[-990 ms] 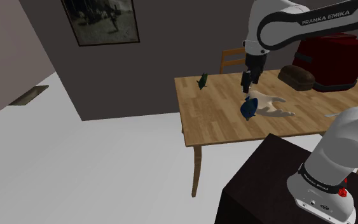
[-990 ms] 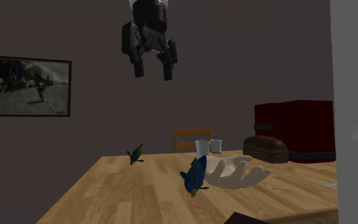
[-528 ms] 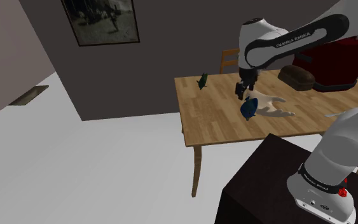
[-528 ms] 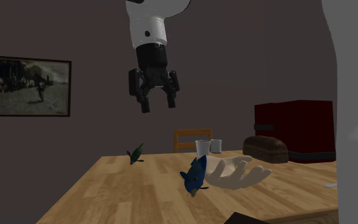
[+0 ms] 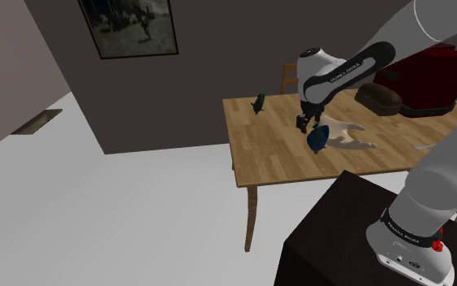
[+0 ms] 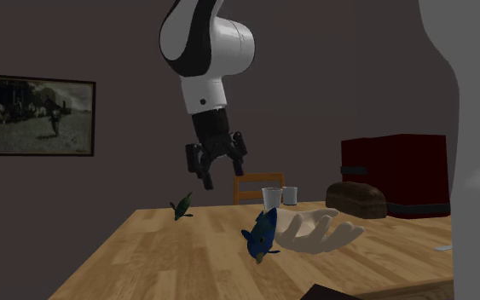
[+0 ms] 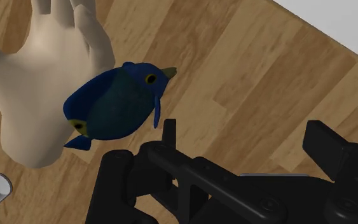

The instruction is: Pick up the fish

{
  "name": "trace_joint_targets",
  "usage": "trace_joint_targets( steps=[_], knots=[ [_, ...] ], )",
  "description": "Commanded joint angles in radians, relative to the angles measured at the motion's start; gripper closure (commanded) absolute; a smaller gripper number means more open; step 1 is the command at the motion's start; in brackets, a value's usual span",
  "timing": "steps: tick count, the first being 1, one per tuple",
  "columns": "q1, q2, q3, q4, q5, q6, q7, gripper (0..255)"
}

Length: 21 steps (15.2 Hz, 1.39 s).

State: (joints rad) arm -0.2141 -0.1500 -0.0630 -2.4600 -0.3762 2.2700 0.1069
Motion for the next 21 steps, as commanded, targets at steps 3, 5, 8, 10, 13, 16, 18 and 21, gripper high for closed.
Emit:
trace_joint_targets(
  steps=[3,5,8,10,13,16,18,21],
  knots=[
    [-0.035,0.14,-0.019,0.051,-0.085,0.08,0.075,0],
    [-0.049,0.211,-0.033,0.086,-0.126,0.112,0.112,0],
    [-0.065,0.316,-0.059,0.146,-0.182,0.152,0.163,0],
    [-0.074,0.386,-0.079,0.191,-0.214,0.174,0.194,0],
    [-0.076,0.441,-0.092,0.214,-0.237,0.204,0.222,0],
    [-0.075,0.477,-0.097,0.217,-0.253,0.234,0.244,0],
    [-0.074,0.501,-0.101,0.22,-0.263,0.254,0.259,0],
    [-0.073,0.508,-0.102,0.221,-0.265,0.259,0.263,0]
  ],
)
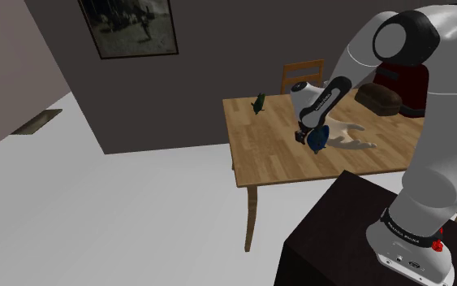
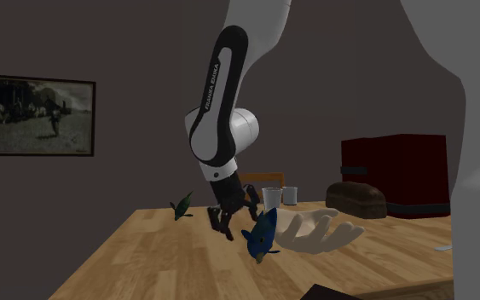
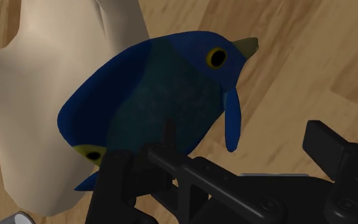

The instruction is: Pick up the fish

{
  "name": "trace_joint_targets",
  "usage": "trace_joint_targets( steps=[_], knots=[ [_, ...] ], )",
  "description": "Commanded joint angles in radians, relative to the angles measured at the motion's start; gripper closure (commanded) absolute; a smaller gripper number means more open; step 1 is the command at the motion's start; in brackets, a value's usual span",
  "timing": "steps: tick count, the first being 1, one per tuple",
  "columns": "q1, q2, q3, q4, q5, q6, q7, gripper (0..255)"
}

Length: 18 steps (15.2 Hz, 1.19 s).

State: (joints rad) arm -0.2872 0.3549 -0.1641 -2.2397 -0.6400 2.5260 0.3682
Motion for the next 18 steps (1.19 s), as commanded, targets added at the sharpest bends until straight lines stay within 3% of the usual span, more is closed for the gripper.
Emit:
trace_joint_targets(
  steps=[1,10,18],
  knots=[
    [0.001,0.004,0.0,0.001,-0.001,0.003,0.003,255],
    [0.0,0.004,-0.001,0.001,-0.002,0.003,0.002,255],
    [-0.004,-0.091,0.013,-0.007,0.038,-0.077,-0.056,255]
  ],
)
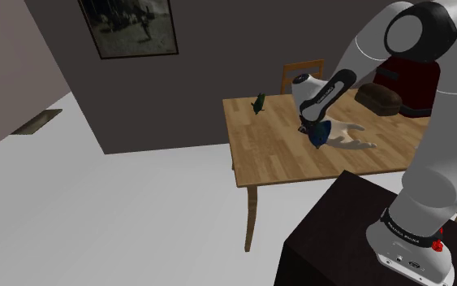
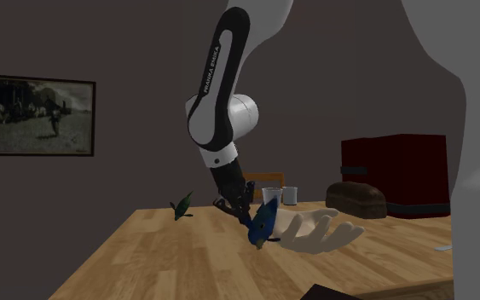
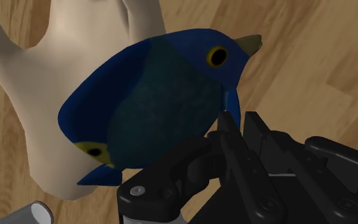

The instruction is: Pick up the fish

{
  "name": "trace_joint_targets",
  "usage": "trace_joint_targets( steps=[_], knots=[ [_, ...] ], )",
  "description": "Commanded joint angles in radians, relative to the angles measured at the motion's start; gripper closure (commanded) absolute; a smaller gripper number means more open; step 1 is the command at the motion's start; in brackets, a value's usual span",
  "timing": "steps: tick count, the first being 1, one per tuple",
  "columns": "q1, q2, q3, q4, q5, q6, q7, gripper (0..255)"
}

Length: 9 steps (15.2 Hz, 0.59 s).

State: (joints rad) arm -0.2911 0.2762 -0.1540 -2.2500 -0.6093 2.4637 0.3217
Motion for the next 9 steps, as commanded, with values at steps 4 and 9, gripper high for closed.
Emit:
trace_joint_targets(
  steps=[4,9],
  knots=[
    [0.0,-0.057,0.008,0.004,0.027,-0.057,-0.038,255],
    [0.0,-0.09,0.012,0.008,0.042,-0.09,-0.059,255]
  ],
)
